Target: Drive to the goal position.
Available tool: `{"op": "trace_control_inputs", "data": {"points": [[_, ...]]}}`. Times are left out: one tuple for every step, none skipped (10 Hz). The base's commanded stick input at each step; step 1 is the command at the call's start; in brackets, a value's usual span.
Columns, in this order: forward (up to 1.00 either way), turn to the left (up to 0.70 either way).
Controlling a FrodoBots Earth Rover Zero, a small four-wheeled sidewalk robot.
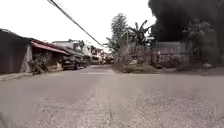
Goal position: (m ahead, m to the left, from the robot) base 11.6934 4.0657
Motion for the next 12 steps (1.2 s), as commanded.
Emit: {"op": "trace_control_inputs", "data": {"points": [[0.7,0.0],[0.7,0.0],[0.7,0.0],[0.7,0.0],[0.7,0.0],[0.7,0.0],[0.7,0.0],[0.7,0.0],[0.7,0.0],[0.7,0.0],[0.7,0.0],[0.7,0.0]]}}
